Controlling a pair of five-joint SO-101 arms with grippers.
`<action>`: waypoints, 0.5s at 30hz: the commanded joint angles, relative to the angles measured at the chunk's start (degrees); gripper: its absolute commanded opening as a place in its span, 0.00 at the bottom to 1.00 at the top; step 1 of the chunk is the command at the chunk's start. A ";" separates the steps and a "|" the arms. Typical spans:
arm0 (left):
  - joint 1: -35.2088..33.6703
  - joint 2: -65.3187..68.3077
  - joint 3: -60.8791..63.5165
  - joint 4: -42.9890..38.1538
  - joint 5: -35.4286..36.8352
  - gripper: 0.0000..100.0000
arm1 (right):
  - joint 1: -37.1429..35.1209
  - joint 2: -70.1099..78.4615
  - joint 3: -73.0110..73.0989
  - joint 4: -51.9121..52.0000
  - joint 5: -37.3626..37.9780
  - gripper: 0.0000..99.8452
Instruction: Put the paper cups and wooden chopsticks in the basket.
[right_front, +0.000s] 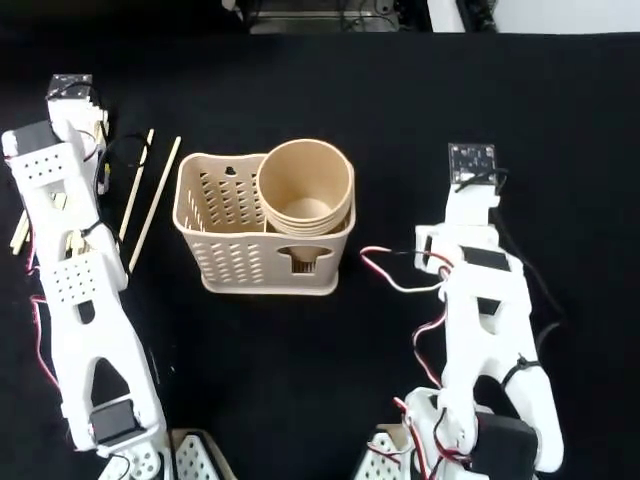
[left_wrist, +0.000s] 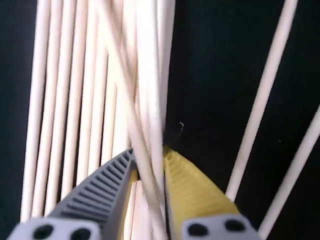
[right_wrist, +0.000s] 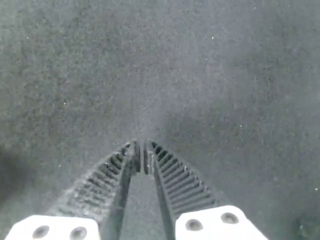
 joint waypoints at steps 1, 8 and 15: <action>-0.57 -6.33 -0.84 1.49 5.54 0.03 | -0.88 -1.19 -0.31 -0.88 0.00 0.04; -2.42 -19.87 6.11 1.58 11.52 0.03 | -0.88 -1.19 -0.31 -0.88 0.00 0.04; -1.63 -39.03 27.74 1.49 12.57 0.03 | -0.88 -1.19 -0.40 -0.88 0.00 0.04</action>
